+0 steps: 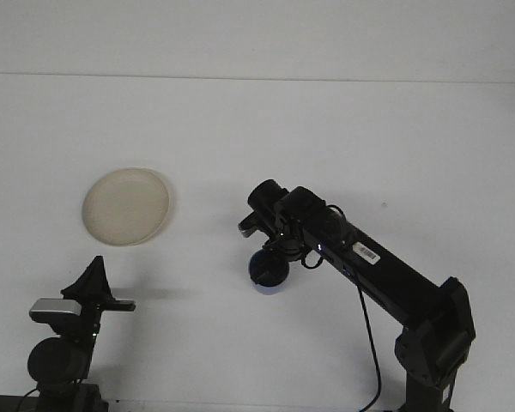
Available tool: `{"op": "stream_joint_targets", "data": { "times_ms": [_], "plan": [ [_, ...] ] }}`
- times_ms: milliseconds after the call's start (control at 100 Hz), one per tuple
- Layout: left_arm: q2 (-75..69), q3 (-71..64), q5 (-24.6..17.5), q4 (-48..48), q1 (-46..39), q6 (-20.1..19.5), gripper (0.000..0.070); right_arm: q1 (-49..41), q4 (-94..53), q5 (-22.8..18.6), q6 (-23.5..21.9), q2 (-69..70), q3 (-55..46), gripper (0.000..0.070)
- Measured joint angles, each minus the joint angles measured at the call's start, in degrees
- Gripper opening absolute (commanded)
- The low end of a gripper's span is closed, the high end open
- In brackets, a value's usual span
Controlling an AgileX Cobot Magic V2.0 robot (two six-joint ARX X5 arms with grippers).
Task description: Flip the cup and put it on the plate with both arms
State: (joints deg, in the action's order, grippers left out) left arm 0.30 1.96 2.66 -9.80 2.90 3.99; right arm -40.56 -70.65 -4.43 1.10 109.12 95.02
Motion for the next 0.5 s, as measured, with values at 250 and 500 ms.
{"op": "stream_joint_targets", "data": {
  "times_ms": [250,500],
  "plan": [
    [0.0,0.0,0.0,0.0,0.0,0.0,0.0012,0.17,-2.19,-0.02,0.0,0.07,2.01,0.0554],
    [0.0,0.0,0.0,0.0,0.0,0.0,0.0012,0.94,-5.68,-0.02,0.22,-0.22,8.41,0.0554]
  ]
}}
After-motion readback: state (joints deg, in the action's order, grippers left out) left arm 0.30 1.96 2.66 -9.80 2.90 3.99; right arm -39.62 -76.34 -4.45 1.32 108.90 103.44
